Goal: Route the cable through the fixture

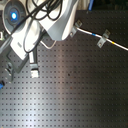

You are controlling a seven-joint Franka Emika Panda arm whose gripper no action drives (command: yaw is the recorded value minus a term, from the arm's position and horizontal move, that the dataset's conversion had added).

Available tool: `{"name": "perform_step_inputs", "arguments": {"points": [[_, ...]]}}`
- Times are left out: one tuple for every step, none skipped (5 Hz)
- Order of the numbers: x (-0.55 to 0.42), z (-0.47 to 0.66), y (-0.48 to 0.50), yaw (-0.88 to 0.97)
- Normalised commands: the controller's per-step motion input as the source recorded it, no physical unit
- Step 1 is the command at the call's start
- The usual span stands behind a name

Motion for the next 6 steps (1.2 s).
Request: {"name": "perform_step_inputs", "arguments": {"points": [[-0.204, 0.45, 0.150, -0.59], [-0.204, 0.49, 0.147, -0.54], [-0.167, 0.53, 0.332, -0.15], [-0.155, 0.50, 0.224, 0.00], [-0.144, 0.44, 0.125, 0.06], [-0.161, 0.38, 0.086, 0.07]]}}
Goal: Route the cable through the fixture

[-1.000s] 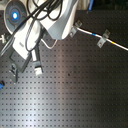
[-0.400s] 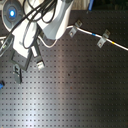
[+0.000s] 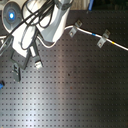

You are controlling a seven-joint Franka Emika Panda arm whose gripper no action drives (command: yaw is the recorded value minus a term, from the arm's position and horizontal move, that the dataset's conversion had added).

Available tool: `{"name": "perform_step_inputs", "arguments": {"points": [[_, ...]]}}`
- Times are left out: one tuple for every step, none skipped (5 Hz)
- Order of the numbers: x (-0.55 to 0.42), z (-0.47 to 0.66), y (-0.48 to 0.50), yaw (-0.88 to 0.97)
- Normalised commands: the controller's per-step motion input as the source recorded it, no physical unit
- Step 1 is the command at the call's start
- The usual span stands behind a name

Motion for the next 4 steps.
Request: {"name": "perform_step_inputs", "arguments": {"points": [[-0.149, 0.31, 0.081, 0.09], [-0.151, 0.33, 0.086, 0.11], [-0.049, 0.44, 0.066, 0.12], [-0.063, 0.42, 0.045, 0.11]]}}
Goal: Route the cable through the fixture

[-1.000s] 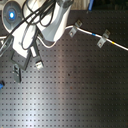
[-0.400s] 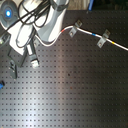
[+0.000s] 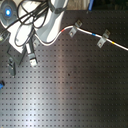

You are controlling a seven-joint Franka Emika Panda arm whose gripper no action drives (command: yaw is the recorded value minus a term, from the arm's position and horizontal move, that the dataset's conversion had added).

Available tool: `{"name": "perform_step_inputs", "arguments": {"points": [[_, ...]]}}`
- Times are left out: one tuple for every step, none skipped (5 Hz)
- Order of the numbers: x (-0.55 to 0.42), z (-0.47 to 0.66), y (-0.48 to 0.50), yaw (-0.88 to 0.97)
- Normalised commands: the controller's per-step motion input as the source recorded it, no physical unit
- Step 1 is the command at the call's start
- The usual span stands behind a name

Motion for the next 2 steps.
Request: {"name": "perform_step_inputs", "arguments": {"points": [[-0.066, 0.41, 0.049, 0.13], [-0.112, 0.37, -0.033, 0.00]]}}
